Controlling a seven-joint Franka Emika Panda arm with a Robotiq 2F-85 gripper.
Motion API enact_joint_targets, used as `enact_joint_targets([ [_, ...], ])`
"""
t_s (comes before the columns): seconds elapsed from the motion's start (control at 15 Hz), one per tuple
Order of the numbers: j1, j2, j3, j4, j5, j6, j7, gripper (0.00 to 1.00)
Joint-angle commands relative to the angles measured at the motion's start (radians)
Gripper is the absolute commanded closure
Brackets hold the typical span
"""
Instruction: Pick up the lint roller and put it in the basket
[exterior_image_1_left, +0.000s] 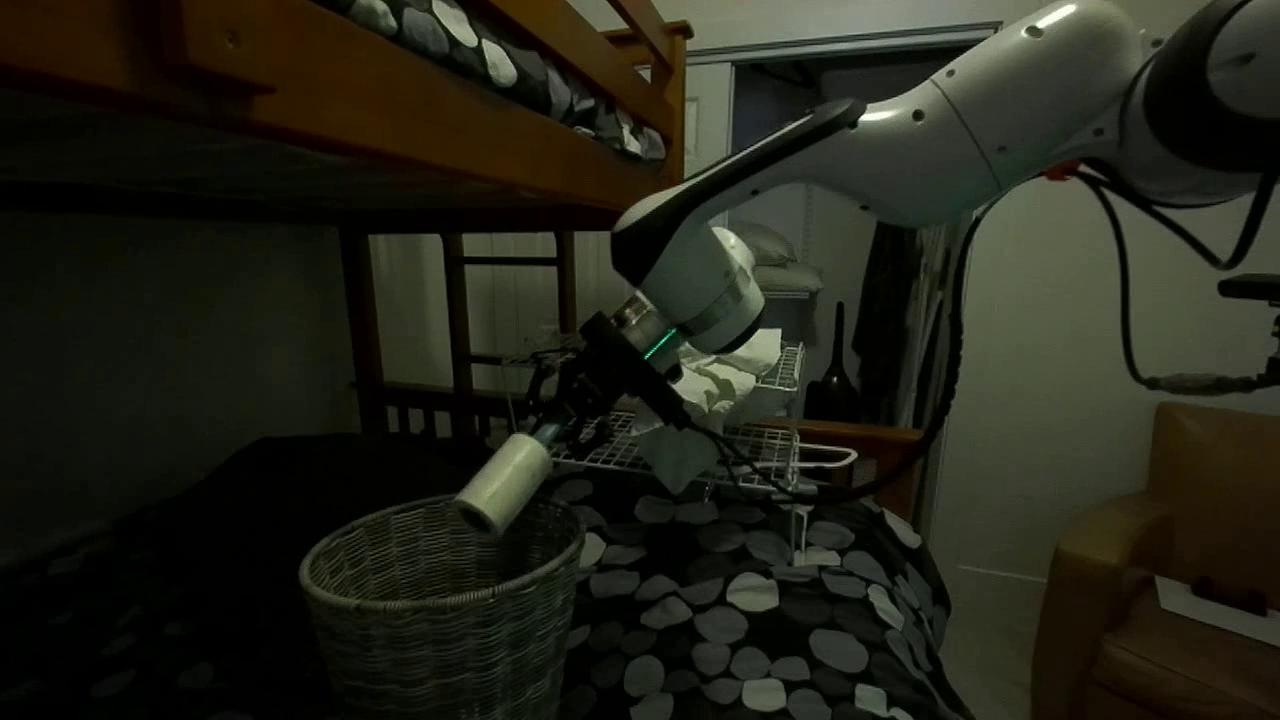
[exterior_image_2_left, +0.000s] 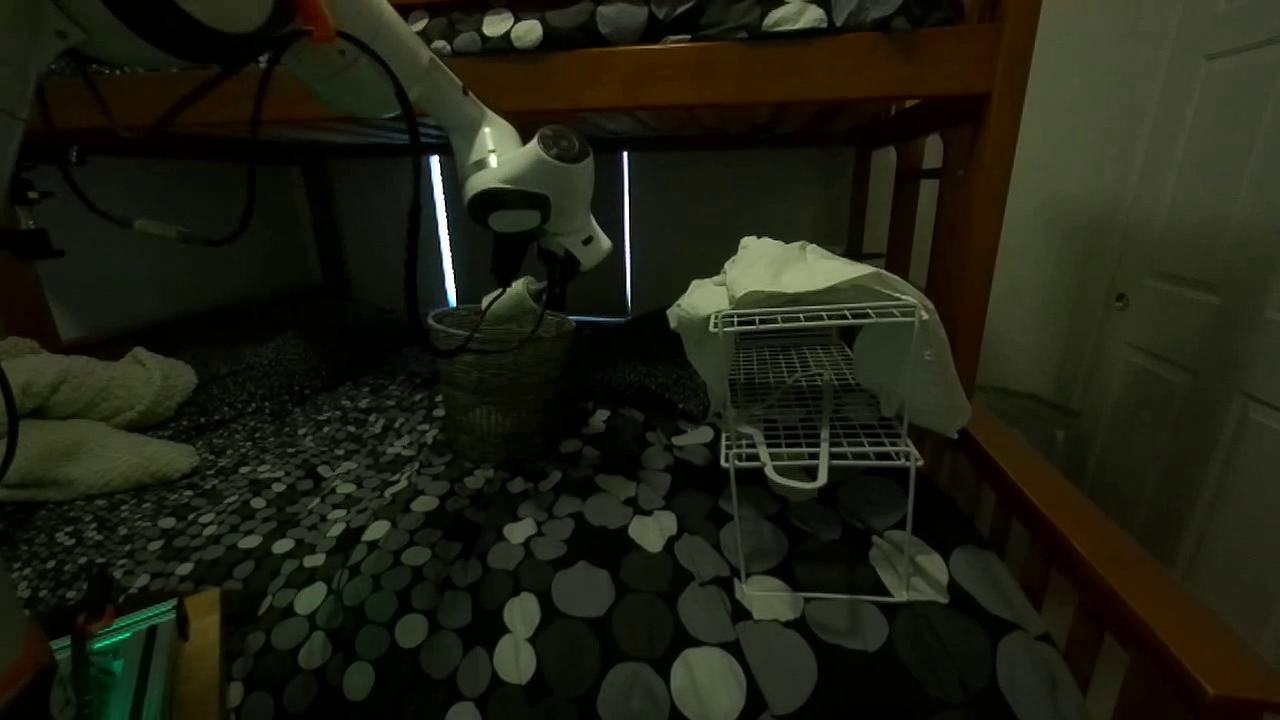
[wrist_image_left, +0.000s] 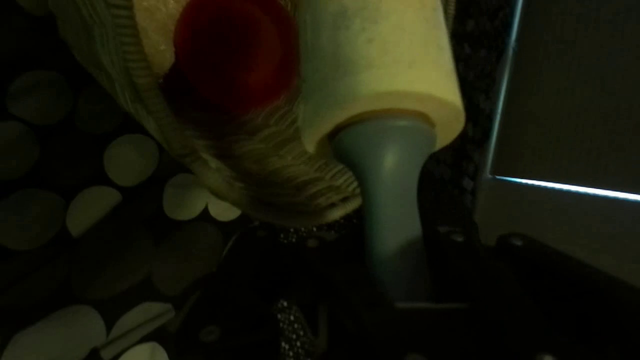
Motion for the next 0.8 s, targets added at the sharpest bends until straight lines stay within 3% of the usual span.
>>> enact_joint_targets([
  [0.0, 0.02, 0.087, -0.005, 0.065, -0.086, -0.03, 0.036, 0.6],
  [0.13, -0.004, 0.068, 0.008, 0.031, -0.061, -0.005, -0.007, 0.45],
  [0.33, -0.101, -0.067, 0.051, -0.13, 0.104, 0.055, -0.176, 0.23],
  [0.53, -0.146, -0.16, 0.025, -0.261, 0.253, 0.128, -0.217, 0.01],
  [0.6, -0.131, -0.19, -0.03, -0.322, 0.174, 0.095, -0.137, 0.0],
  [0.73, -0.147, -0.245, -0.074, -0.436, 0.061, 0.016, -0.15, 0.0],
])
